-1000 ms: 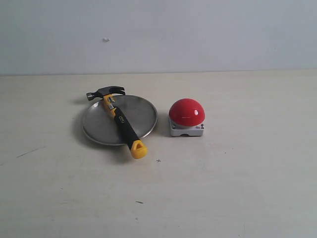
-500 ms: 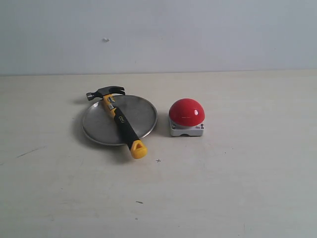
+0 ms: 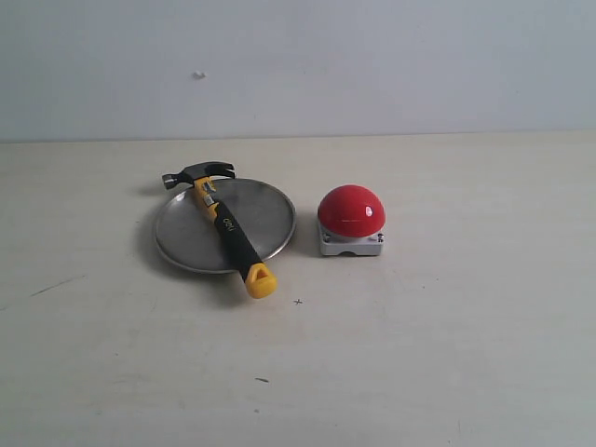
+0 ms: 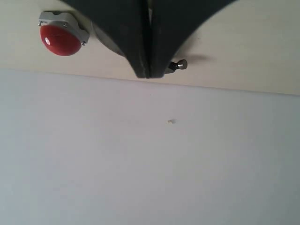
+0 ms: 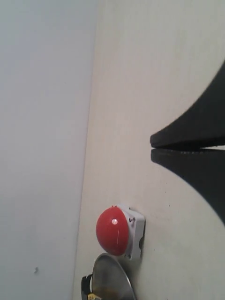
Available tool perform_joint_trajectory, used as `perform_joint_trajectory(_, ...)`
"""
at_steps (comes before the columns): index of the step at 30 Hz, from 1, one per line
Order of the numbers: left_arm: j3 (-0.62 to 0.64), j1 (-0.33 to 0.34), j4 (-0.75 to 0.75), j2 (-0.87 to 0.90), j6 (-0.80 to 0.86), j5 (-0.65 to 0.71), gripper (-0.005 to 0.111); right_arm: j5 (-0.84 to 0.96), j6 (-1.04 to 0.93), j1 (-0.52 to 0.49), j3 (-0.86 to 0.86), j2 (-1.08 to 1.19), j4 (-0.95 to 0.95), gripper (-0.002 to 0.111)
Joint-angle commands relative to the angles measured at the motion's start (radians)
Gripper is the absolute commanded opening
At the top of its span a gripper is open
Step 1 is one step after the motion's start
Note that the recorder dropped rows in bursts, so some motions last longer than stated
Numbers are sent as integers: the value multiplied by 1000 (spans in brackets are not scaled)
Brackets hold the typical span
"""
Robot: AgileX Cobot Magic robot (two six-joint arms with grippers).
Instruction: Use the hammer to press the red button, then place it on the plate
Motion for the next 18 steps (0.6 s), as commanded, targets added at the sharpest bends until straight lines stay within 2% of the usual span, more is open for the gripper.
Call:
perform_joint_trajectory(1,3,1,-5,-6,-2,0,0,41,0,-60,4,-24,-10,0)
perform_joint_trajectory(18,3,1,-5,-6,-2,0,0,42,12,-86,4,-29,-2,0)
